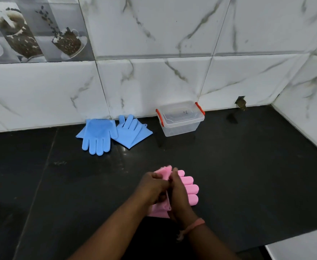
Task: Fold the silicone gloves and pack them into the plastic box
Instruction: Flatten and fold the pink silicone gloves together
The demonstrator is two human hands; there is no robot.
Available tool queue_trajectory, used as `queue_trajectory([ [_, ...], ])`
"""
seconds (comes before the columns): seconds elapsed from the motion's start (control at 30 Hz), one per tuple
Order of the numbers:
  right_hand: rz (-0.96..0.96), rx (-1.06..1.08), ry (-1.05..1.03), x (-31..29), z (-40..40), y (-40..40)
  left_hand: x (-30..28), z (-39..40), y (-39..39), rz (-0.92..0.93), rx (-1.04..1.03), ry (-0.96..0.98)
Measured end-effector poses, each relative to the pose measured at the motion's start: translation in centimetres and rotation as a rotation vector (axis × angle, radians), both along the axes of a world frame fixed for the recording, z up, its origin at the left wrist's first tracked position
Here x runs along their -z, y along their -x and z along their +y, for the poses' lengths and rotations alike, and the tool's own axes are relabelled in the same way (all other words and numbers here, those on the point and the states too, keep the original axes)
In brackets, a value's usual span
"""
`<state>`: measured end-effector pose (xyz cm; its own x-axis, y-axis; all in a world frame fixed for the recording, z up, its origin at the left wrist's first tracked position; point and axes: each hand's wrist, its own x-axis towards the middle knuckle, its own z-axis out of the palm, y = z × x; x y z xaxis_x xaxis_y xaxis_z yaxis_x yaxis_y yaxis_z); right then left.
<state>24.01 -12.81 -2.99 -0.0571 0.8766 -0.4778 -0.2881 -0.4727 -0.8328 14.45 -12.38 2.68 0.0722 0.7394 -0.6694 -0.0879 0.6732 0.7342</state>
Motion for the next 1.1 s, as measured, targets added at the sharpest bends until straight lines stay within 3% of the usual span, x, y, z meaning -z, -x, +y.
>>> queue_trajectory([
  [0.1,0.086,0.082,0.135,0.2,0.3,-2.8,1.6,-0.1,-3.2,-0.047,0.007,0.028],
  [0.17,0.087,0.135,0.198,-0.1,0.3,-4.4,2.7,0.0,-3.7,0.043,0.019,-0.009],
  [0.27,-0.034,0.132,0.097,0.5,0.9,-6.2,4.1,0.0,-2.5,0.173,-0.052,-0.187],
  [0.33,-0.331,0.102,-0.016,0.8,1.2,-6.9,4.9,-0.5,-1.2,0.427,-0.077,-0.391],
  [0.4,-0.5,0.099,-0.083,1.3,1.2,-7.1,6.2,-0.8,-0.1,0.795,-0.037,-0.556],
  [0.5,-0.655,0.049,-0.155,2.0,0.6,-6.3,7.4,-0.4,0.6,1.055,0.196,-0.586],
  [0.7,-0.676,0.062,-0.234,2.9,0.3,-5.3,7.7,1.6,0.9,1.113,0.415,-0.703],
  [0.93,-0.538,0.069,-0.263,2.6,1.5,-5.0,8.2,2.5,0.6,0.924,0.126,-0.759],
  [1.1,-0.504,0.196,-0.215,2.3,1.2,-5.4,9.3,2.4,-1.1,0.993,0.119,-0.614],
])
